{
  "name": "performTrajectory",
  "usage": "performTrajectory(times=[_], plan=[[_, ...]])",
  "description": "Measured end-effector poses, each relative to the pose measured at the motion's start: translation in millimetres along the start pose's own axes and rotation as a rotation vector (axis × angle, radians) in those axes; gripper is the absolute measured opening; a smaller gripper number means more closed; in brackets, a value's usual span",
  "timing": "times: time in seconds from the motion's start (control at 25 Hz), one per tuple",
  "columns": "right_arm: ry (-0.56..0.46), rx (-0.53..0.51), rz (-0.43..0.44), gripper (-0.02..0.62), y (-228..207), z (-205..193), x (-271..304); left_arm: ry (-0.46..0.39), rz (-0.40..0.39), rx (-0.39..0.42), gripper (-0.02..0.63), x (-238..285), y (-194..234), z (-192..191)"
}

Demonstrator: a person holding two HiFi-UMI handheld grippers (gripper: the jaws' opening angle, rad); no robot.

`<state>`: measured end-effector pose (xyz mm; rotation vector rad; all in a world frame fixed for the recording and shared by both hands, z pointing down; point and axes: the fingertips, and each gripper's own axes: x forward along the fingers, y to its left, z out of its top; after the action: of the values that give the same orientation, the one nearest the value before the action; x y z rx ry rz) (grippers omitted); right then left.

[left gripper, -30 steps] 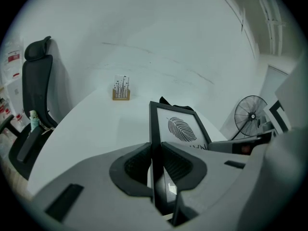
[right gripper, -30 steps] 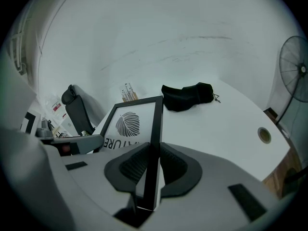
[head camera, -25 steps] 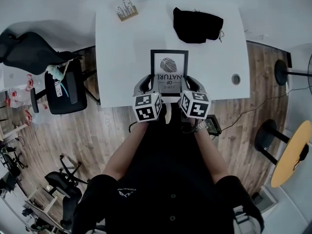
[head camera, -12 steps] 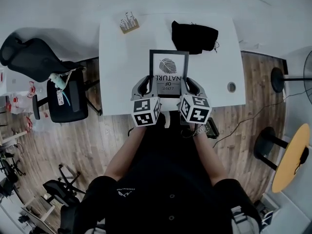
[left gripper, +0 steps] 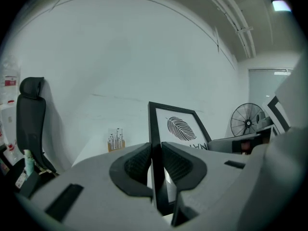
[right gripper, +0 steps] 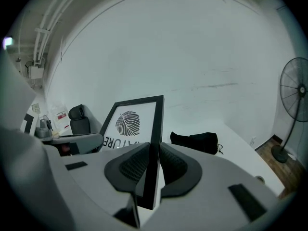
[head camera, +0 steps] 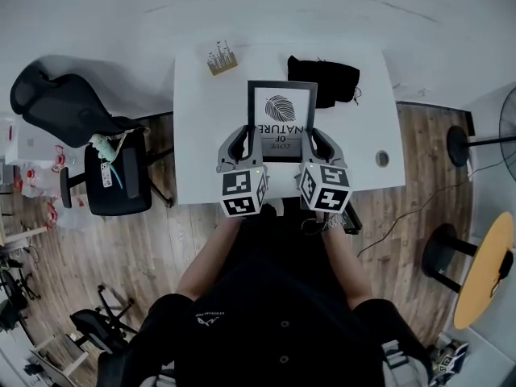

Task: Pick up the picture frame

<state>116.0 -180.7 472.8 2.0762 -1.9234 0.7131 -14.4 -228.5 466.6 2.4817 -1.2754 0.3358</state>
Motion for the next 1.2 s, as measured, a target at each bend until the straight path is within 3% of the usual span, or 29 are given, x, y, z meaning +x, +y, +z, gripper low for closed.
performTrajectory(times=[1.2], plan=[[-0.370,-0.116,0.014,0.067,26,152,-69,-0.364,-0.032,0.115,0.074,-47,-25,158]])
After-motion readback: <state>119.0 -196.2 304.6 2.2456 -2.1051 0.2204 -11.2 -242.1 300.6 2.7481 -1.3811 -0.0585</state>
